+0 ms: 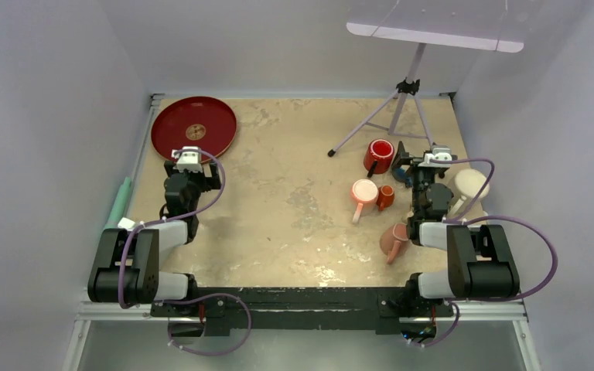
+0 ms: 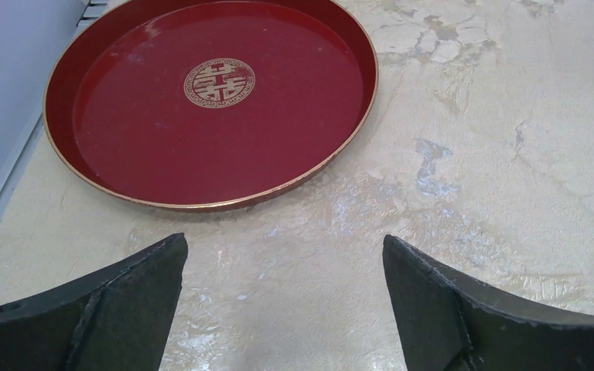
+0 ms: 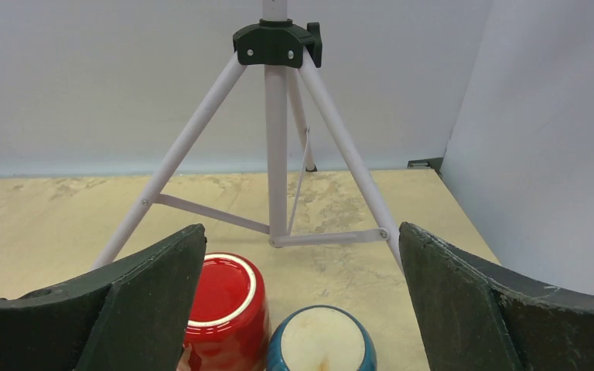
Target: Turn the mug right side up
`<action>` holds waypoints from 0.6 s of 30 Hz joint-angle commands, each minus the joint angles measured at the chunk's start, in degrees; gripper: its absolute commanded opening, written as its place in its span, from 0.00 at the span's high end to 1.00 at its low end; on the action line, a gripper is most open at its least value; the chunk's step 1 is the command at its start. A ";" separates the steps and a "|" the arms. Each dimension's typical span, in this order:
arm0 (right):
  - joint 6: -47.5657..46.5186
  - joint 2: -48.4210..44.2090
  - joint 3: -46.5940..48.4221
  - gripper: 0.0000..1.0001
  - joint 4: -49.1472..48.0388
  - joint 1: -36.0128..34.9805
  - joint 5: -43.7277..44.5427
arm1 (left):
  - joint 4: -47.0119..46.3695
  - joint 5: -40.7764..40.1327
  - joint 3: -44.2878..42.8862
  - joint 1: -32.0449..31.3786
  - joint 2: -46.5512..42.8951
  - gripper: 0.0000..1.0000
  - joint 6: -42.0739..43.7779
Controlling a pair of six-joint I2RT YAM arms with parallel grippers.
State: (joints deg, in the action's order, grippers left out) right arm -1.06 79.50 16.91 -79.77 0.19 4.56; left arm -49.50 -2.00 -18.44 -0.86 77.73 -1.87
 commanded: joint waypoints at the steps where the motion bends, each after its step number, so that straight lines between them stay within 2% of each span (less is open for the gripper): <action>1: 0.00 0.17 1.38 0.01 -2.32 0.26 0.45 | -1.53 -0.59 -0.33 0.09 -0.28 0.00 0.20; 4: 0.36 -0.11 1.40 0.01 -2.44 0.32 2.26 | -1.40 -0.64 -0.38 0.11 -0.30 0.00 0.18; 6: 2.30 -2.21 3.14 0.01 1.76 0.22 5.88 | -1.39 -0.64 -0.41 0.10 -0.25 0.00 0.19; 8: 3.95 -5.12 7.77 0.01 13.24 0.21 9.94 | -1.39 -0.05 -0.46 -0.10 -0.23 0.00 0.65; 11: 8.00 -9.64 13.20 0.01 24.33 0.28 11.85 | -1.47 0.60 -0.45 -0.17 -0.22 0.00 0.89; 15: 14.23 -13.31 23.08 0.02 47.47 0.18 3.58 | -0.85 1.03 -0.86 -0.11 -0.34 0.00 0.84; 17: 16.23 -13.28 26.87 0.02 56.85 -2.96 1.12 | 4.82 0.19 -3.05 -0.03 -1.80 0.00 0.43; 18: 17.00 -13.24 27.98 0.02 60.92 -4.92 3.61 | 13.42 -0.35 -8.15 -0.14 -3.23 0.00 0.37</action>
State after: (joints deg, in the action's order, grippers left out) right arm 9.30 67.22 38.74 -42.28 -0.40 10.33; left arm -48.36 -1.93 -18.59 -0.89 77.62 -1.85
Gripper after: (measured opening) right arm 0.981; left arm 0.997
